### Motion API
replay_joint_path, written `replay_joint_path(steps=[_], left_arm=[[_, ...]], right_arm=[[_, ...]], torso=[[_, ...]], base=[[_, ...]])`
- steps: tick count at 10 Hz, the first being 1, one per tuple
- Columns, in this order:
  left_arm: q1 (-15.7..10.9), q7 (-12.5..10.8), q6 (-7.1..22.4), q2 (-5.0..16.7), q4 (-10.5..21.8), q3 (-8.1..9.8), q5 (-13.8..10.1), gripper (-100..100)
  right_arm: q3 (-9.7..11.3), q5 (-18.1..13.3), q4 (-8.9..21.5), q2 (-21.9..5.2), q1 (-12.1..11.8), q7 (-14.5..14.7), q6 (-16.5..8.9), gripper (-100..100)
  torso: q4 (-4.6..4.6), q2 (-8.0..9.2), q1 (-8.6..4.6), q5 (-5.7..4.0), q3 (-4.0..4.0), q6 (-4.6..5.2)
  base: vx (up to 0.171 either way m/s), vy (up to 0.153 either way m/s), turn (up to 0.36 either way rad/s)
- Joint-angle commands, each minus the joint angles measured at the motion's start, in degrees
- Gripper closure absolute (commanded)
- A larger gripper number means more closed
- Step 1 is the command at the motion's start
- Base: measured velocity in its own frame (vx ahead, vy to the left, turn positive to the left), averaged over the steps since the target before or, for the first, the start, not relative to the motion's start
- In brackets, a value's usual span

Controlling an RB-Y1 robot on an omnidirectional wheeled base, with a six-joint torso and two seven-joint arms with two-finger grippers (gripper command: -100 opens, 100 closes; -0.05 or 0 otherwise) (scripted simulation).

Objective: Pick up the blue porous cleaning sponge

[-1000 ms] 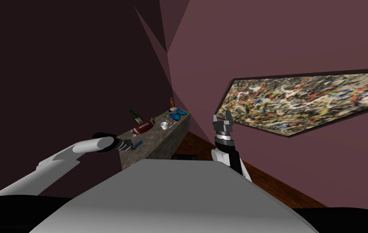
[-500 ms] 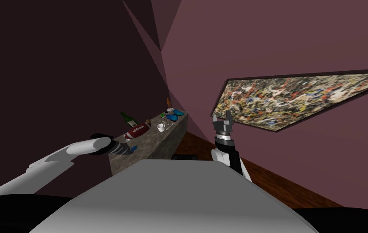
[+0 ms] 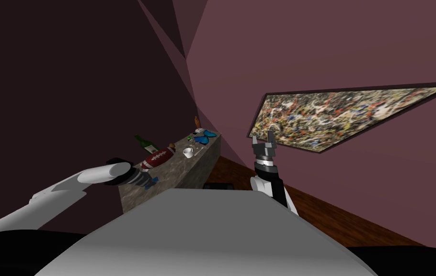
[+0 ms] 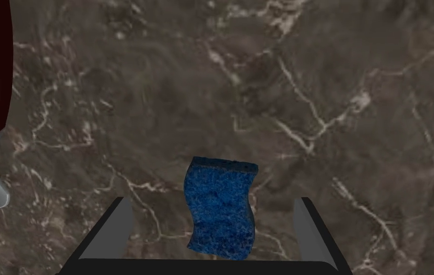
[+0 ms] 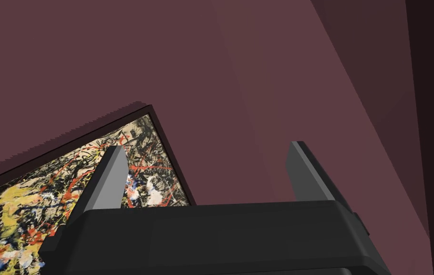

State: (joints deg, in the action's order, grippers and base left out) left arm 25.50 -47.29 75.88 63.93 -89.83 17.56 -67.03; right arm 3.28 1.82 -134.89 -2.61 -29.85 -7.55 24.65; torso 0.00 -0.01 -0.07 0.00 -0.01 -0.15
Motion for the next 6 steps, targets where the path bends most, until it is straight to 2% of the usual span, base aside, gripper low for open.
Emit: replay_joint_path(steps=[1, 3, 5, 6], left_arm=[[-0.8, 0.3, -0.6, -0.9, 1.8, -0.5, 0.8, -100], [-1.9, 0.6, -1.4, -2.1, 4.3, -1.16, 1.8, -100], [-2.8, 0.9, -2.0, -3.0, 6.1, -1.65, 2.6, -100], [-2.4, 0.7, -1.7, -2.6, 5.3, -1.45, 2.3, -100]], right_arm=[[0.0, 0.0, 0.0, 0.0, 0.0, 0.0, 0.0, 0], [0.0, 0.0, 0.0, 0.0, 0.0, 0.0, 0.0, 0], [0.0, 0.0, 0.0, 0.0, 0.0, 0.0, 0.0, 0], [0.0, 0.0, 0.0, 0.0, 0.0, 0.0, 0.0, 0]], torso=[[0.0, 0.0, 0.0, 0.0, 0.0, 0.0], [0.04, 0.22, 0.01, 0.01, 0.12, 0.03], [0.06, 0.25, 0.05, 0.02, 0.15, -0.01], [0.05, 0.22, 0.03, 0.01, 0.13, 0.01]], base=[[-0.03, -0.002, -0.133], [-0.07, 0.009, -0.177], [-0.051, 0.007, -0.088], [-0.02, 0.002, -0.026]])
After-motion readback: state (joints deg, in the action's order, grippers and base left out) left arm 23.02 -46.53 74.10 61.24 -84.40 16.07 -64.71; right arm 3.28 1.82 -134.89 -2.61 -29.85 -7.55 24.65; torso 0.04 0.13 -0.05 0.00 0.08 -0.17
